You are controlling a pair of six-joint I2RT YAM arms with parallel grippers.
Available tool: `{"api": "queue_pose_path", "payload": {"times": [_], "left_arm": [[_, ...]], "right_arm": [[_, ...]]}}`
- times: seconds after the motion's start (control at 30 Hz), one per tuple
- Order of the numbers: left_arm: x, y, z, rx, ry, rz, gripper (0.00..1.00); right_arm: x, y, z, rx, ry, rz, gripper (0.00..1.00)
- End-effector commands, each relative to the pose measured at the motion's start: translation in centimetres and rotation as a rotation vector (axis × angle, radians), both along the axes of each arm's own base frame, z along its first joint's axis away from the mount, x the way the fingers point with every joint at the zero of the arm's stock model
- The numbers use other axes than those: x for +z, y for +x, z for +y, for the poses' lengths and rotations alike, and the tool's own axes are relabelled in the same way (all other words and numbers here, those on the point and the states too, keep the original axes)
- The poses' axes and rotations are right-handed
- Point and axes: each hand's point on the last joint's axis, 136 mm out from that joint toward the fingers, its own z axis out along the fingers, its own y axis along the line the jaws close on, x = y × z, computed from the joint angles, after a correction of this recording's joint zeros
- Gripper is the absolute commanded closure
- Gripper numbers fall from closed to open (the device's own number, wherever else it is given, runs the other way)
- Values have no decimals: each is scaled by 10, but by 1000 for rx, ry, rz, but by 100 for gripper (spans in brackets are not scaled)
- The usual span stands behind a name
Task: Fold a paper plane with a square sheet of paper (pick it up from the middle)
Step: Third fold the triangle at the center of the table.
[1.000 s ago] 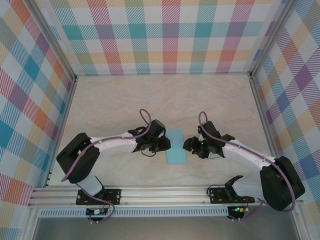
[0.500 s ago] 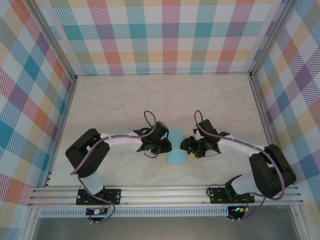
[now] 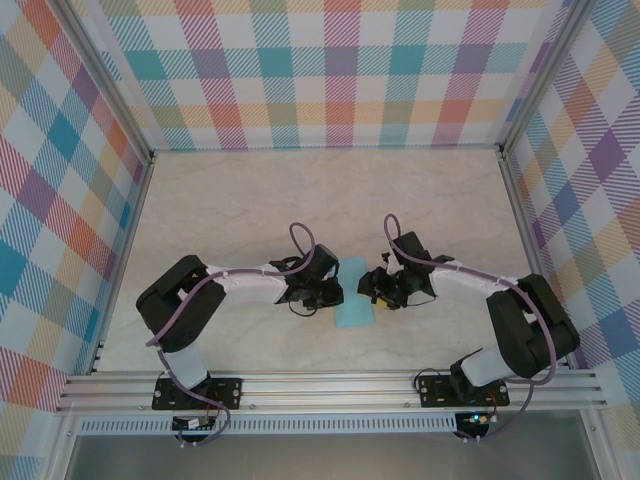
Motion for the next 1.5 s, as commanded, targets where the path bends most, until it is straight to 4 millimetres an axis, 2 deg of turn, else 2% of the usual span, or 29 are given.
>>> {"api": "queue_pose_path", "payload": {"times": [0.0, 0.2, 0.33, 0.53, 0.7, 1.1, 1.37, 1.47], "left_arm": [[-4, -3, -1, -14, 16, -7, 83], [-4, -4, 0, -16, 20, -8, 84], [-3, -6, 1, -21, 24, -10, 83], [-4, -6, 4, -17, 39, -11, 83], [-5, -7, 4, -23, 40, -10, 83], [-3, -8, 4, -37, 40, -15, 83], [7, -10, 11, -75, 59, -51, 82], [17, -12, 12, -97, 39, -80, 80]], "right_arm": [[5, 5, 7, 42, 25, -7, 49], [6, 8, 7, 62, 19, -10, 51], [6, 11, -6, 38, -40, -23, 48], [-2, 11, -3, 64, -33, 5, 48], [-7, 10, 2, 64, -7, 34, 52], [7, 13, 16, 108, 78, 7, 63], [5, 16, 15, 152, 48, 4, 69], [3, 18, 17, 166, 46, 12, 72]]}}
